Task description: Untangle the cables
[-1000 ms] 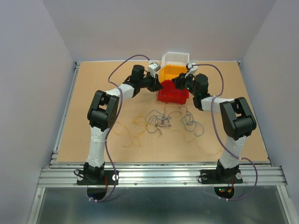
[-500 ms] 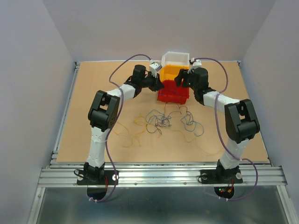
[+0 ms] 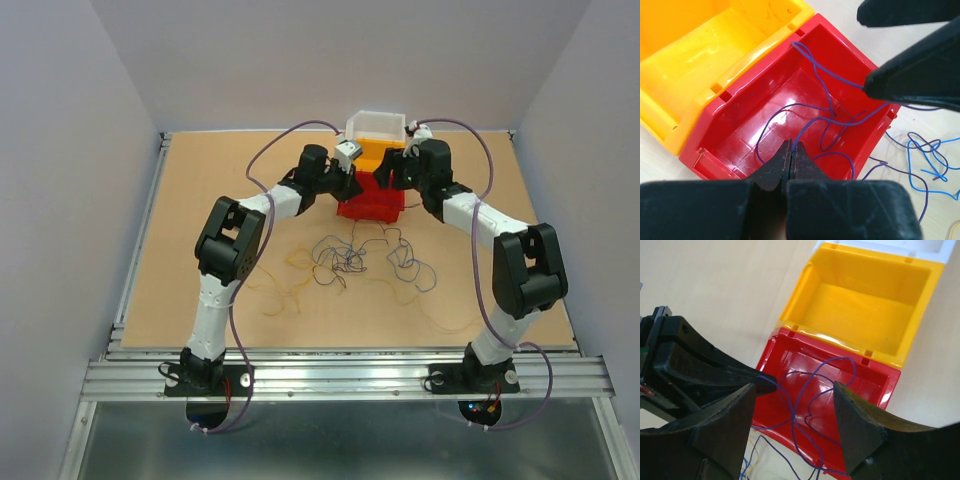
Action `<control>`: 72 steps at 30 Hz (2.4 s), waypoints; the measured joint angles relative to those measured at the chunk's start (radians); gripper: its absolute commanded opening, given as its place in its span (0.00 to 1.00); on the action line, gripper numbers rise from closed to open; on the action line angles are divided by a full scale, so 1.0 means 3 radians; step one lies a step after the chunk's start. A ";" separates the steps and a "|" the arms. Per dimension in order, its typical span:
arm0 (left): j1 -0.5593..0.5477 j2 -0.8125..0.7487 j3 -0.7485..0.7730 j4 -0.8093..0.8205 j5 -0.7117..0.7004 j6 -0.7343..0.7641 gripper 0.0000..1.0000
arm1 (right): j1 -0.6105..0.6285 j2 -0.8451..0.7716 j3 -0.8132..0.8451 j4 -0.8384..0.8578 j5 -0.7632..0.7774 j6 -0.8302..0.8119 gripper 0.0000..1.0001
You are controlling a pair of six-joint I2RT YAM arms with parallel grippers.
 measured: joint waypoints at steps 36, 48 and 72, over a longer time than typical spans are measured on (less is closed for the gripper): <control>-0.0005 0.0000 0.0089 -0.0106 -0.0378 0.0017 0.02 | 0.0069 0.1381 0.1231 -0.1094 -0.0304 0.0100 0.01; -0.0005 0.0000 0.0089 -0.0103 -0.0402 0.0027 0.02 | 0.0211 0.1586 0.1572 -0.1537 0.0089 -0.0013 0.30; -0.0104 0.0217 0.0193 -0.0216 -0.0420 0.0107 0.49 | 0.0264 0.0456 0.0955 -0.1381 0.0655 0.0174 0.49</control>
